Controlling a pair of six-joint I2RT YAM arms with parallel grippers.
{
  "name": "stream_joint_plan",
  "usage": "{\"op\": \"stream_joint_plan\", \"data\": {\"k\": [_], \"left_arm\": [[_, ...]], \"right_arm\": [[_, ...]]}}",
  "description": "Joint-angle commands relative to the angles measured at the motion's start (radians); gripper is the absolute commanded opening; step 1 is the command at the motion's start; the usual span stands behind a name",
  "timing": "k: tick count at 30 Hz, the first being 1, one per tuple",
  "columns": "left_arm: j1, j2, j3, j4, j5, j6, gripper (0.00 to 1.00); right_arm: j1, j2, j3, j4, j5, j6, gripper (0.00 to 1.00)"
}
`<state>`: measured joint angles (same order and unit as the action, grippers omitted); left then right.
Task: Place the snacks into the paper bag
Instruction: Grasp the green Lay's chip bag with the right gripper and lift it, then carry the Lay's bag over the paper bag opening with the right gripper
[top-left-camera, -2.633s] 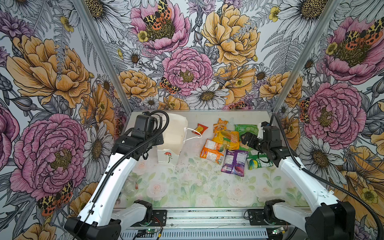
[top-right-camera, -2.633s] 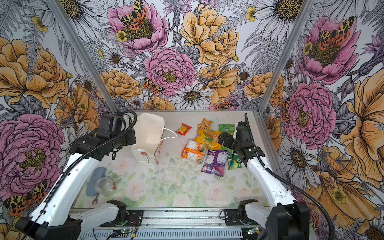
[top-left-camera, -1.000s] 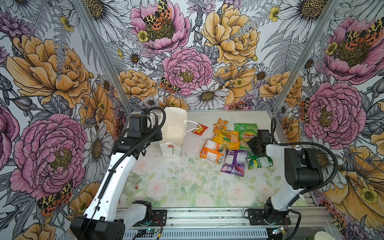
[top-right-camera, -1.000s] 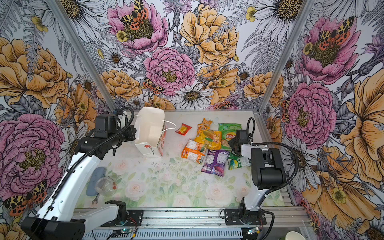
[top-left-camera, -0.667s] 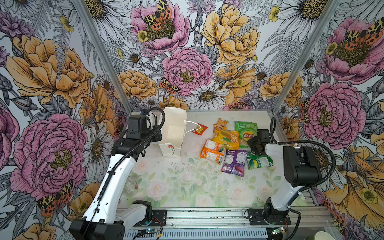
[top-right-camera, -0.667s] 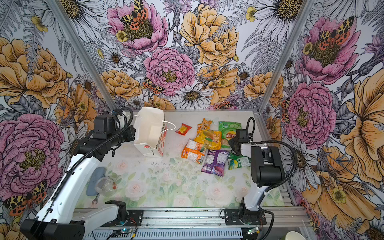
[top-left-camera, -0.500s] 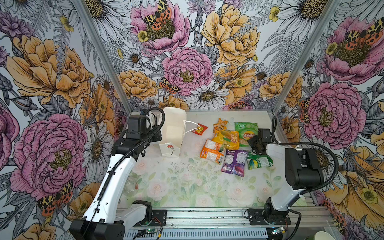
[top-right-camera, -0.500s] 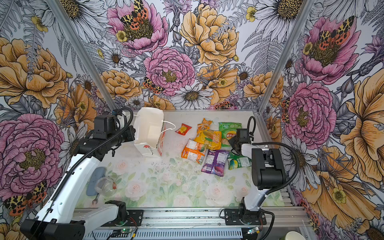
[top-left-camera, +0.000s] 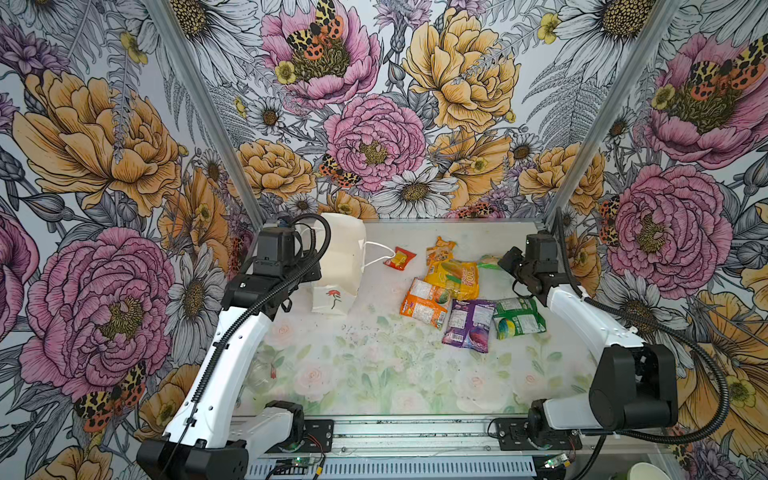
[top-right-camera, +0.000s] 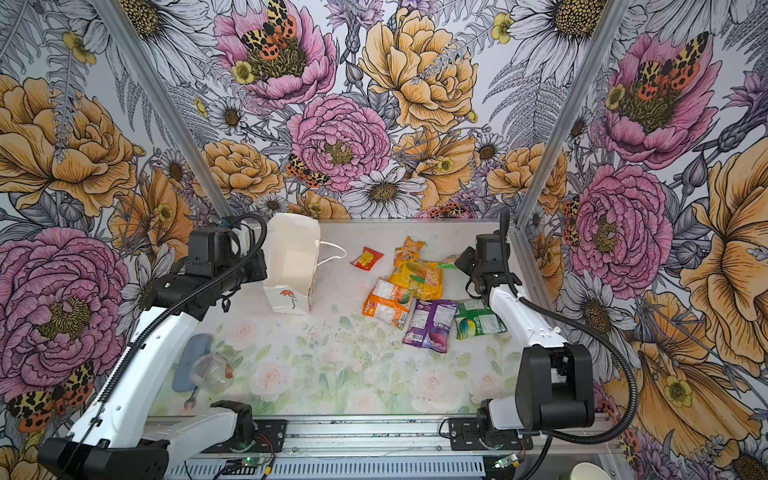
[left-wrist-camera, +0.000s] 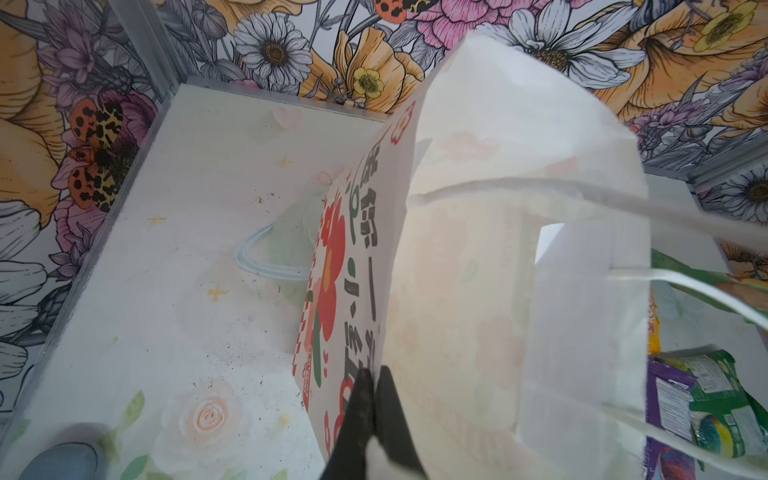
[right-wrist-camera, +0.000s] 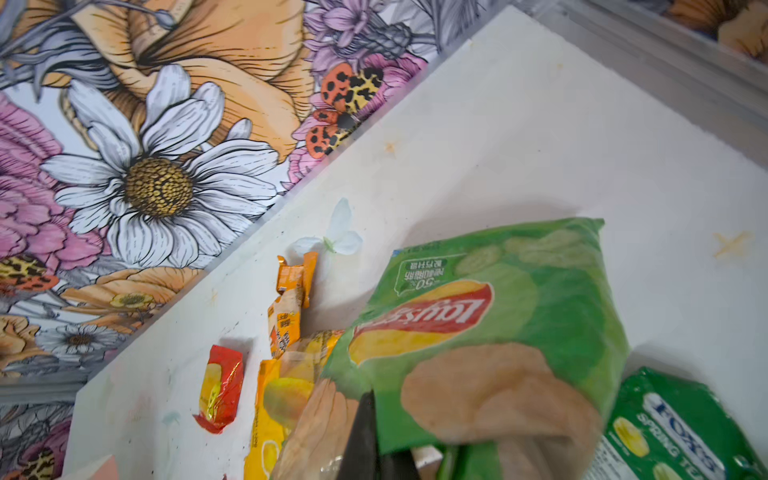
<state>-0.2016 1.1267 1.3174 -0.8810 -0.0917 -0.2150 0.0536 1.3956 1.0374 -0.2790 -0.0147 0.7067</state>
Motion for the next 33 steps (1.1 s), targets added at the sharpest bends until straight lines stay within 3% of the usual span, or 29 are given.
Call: {"op": "stream_joint_plan", "data": {"k": [1, 6, 9, 25, 33], "left_arm": [[-0.036, 0.028, 0.092, -0.063, -0.103, 0.036, 0.00], [-0.139, 0.100, 0.211, -0.175, -0.307, 0.067, 0.00], [-0.190, 0.151, 0.255, -0.214, -0.359, 0.083, 0.00], [-0.251, 0.299, 0.329, -0.219, -0.090, 0.026, 0.00], [-0.299, 0.332, 0.368, -0.217, -0.092, 0.010, 0.00]], "right_arm": [[0.039, -0.055, 0.097, -0.135, -0.007, -0.136, 0.00], [0.092, -0.104, 0.163, -0.224, -0.026, -0.192, 0.00], [0.125, -0.122, 0.212, -0.260, -0.054, -0.228, 0.00], [0.347, -0.146, 0.566, -0.437, -0.162, -0.424, 0.00], [0.473, -0.085, 0.754, -0.504, -0.170, -0.488, 0.00]]}}
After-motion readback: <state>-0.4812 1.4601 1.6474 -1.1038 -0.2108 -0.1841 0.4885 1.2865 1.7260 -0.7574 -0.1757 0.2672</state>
